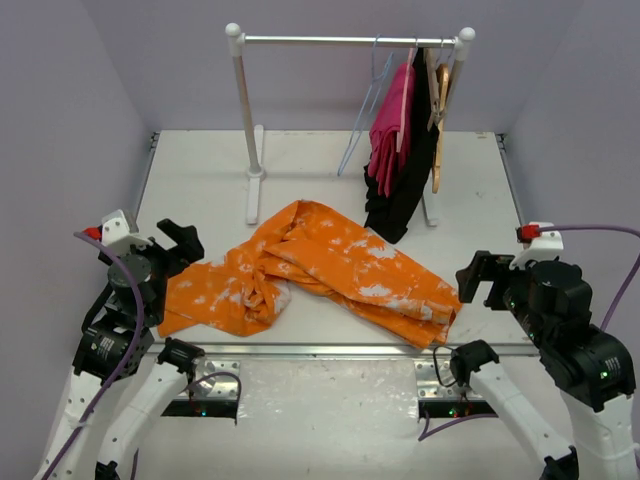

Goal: Place the trousers on the hanger
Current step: Fold the trousers at the center of the board.

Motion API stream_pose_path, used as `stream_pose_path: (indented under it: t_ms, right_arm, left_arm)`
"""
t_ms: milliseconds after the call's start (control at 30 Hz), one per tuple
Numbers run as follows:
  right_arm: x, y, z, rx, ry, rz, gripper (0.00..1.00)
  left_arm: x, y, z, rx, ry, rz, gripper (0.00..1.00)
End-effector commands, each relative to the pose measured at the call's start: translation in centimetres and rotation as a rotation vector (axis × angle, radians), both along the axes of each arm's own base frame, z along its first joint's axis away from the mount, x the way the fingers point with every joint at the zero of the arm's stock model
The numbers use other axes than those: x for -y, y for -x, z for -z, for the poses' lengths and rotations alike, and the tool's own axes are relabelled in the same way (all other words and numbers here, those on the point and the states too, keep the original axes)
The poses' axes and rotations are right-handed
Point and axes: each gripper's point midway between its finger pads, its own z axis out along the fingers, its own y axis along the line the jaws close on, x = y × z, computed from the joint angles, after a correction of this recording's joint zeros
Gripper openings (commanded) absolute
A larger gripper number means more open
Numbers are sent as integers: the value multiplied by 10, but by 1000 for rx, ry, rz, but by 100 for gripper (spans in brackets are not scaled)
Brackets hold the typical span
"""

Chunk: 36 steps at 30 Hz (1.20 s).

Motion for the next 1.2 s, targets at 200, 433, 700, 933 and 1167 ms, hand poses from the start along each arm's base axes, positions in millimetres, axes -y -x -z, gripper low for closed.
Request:
stream_pose_path:
  t_ms: [200, 433, 700, 933, 1167]
  right_arm:
    - [-35, -1, -25, 184, -130, -178, 99]
    - [-101, -32, 29, -88, -262, -398, 99]
    - [-170, -75, 168, -494, -40, -495, 99]
    - [-160, -64, 241, -645, 440, -488, 50]
    - [-121, -87, 198, -499, 536, -215, 0]
  left_arm:
    - [-2, -4, -5, 22, 17, -30, 100]
    - [22, -24, 15, -92, 219, -52, 100]
    - [70, -28, 201, -571, 456, -141, 100]
    - [58, -11, 246, -704, 389, -231, 100]
    - [54, -9, 259, -700, 355, -222, 76]
